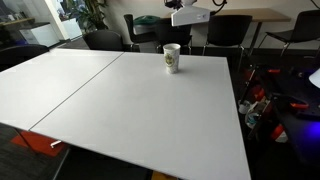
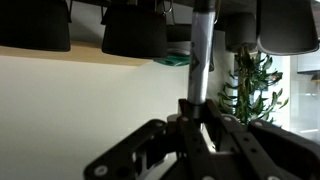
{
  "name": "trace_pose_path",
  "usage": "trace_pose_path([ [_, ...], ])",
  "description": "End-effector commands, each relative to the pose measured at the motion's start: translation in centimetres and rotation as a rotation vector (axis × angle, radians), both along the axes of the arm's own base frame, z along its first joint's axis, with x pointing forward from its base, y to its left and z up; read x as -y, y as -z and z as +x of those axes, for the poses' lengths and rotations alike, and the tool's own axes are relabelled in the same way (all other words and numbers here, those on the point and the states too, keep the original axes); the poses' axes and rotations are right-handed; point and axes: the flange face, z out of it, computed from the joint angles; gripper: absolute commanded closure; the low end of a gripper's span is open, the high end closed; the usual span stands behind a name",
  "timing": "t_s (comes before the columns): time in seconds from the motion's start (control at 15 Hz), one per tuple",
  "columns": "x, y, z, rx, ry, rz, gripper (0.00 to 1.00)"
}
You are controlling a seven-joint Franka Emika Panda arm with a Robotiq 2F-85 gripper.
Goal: Pick up the marker and put it in the cup
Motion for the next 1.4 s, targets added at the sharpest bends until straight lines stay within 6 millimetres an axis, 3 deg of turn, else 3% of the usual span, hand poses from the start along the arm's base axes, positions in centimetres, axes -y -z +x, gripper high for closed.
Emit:
trace_pose_path([
  [0.0,0.5,1.8,-0.1,0.032,-0.004,0.001,0.95],
  [0.67,0.2,6.8,0.8,-0.021,-0.058,-0.009,0.95],
  [1.33,-0.3,9.3,3.7,-0.028,-0.114,-0.029,0.95],
])
